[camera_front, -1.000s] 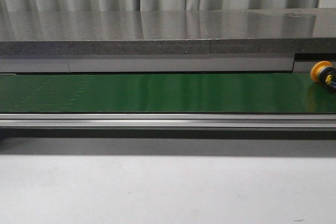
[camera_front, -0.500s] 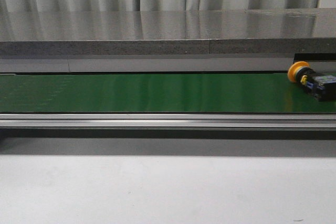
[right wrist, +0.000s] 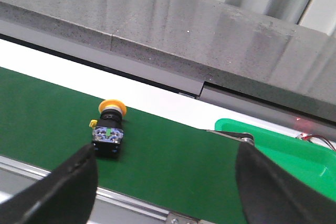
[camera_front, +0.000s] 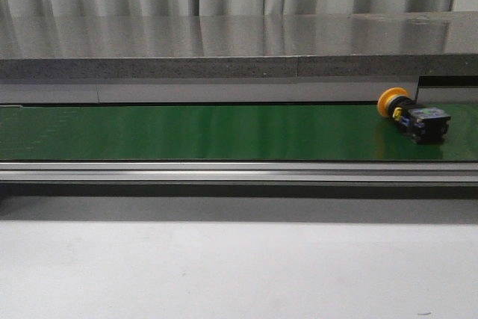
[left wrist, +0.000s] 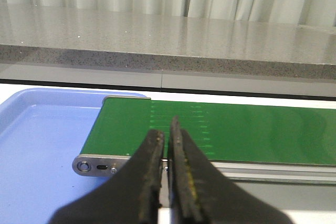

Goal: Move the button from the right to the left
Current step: 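Release the button and withdraw the right gripper while the belt carries it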

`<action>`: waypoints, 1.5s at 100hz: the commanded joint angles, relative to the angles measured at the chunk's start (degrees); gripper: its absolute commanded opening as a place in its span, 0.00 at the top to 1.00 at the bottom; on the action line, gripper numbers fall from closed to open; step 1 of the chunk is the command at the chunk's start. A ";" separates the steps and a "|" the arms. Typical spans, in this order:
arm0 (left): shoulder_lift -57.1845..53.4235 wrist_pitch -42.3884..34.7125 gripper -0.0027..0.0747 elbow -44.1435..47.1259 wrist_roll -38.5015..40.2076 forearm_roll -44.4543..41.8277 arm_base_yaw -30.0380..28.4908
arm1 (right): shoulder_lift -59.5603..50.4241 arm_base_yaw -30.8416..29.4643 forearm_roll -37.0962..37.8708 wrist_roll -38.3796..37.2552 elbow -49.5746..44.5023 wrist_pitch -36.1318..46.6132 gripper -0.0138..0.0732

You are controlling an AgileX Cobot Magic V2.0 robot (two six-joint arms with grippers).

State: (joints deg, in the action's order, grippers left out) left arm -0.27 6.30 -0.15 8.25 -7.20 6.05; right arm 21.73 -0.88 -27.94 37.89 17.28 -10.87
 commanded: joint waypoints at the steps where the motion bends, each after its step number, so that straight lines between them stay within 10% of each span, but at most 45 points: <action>1: -2.14 -4.32 0.96 2.35 0.65 0.16 0.45 | -0.18 0.24 -0.77 0.54 1.39 3.83 0.36; 32: -2.14 -4.32 0.96 2.35 0.65 0.16 0.45 | -0.18 0.24 -0.97 0.54 1.39 3.79 0.93; 105: -1.90 -9.46 0.96 -0.08 0.65 0.74 0.45 | -0.18 0.24 -5.28 0.54 1.39 3.79 0.92; 150: 17.38 13.17 0.96 -23.00 0.65 0.83 0.45 | -0.18 0.24 -5.33 0.54 1.39 3.79 0.92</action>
State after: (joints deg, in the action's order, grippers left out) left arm 11.25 18.95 -16.51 8.25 -6.87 6.05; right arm 21.46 -0.88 -32.31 37.89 17.15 -10.87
